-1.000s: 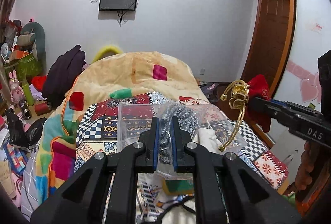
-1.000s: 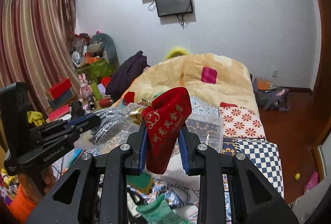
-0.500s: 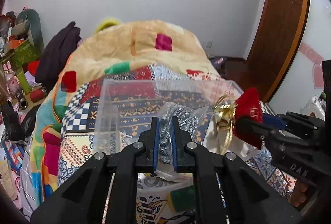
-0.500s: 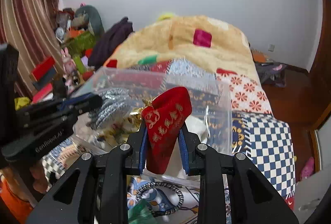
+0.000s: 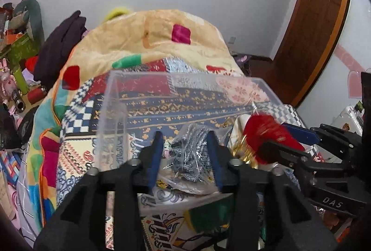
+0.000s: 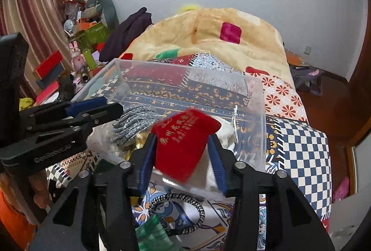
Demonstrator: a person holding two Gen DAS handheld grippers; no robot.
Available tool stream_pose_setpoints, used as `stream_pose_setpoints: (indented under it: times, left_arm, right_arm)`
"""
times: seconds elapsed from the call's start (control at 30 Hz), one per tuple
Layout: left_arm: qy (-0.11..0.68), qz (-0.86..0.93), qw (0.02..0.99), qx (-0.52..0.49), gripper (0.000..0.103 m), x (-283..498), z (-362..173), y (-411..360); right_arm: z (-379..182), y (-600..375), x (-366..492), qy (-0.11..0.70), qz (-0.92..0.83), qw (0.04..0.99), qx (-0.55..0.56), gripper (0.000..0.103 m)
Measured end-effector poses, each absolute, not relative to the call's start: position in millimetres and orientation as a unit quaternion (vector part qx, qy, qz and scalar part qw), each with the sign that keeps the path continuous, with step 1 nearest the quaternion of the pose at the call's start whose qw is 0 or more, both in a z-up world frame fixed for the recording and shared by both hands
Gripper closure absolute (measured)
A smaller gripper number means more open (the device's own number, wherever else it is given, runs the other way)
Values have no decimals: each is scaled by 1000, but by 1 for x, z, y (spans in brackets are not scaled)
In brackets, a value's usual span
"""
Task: Organize soft objects
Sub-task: 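Carry the red pouch and scrubber bag over the clear box and release both, then grasp the green knitted sock with the right tool while the left tool grasps the black strap bag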
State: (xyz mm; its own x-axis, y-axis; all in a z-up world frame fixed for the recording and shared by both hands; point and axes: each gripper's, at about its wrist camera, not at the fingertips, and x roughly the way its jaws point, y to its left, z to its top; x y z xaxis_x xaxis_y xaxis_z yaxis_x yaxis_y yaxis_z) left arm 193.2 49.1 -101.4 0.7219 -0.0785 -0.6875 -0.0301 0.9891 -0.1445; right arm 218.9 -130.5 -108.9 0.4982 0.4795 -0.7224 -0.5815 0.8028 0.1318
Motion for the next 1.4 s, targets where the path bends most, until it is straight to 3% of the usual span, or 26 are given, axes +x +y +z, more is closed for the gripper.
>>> stream_pose_setpoints:
  times: [0.13, 0.23, 0.3, 0.5, 0.7, 1.23, 1.4]
  left_arm:
    - [348, -18, 935, -62, 55, 176, -84, 46]
    - [324, -15, 945, -48, 43, 159, -71, 42]
    - [309, -17, 950, -47, 30, 146, -63, 41]
    - [295, -21, 954, -47, 11, 115, -58, 37]
    - [314, -22, 948, -45, 7, 96, -73, 38]
    - [409, -3, 911, -56, 6, 72, -152, 48]
    - [415, -13, 909, -45, 6, 68, -160, 39]
  right_arm:
    - [-97, -137, 208, 376, 306, 872, -64, 48]
    - [-85, -146, 200, 356, 307, 881, -53, 39]
    - [-77, -152, 193, 345, 310, 885, -44, 30]
    - [-58, -163, 170, 314, 316, 894, -37, 20]
    - [-67, -166, 149, 317, 320, 891, -56, 19]
    - [-159, -176, 141, 442, 312, 838, -67, 20]
    - [-163, -179, 139, 447, 300, 840, -64, 37]
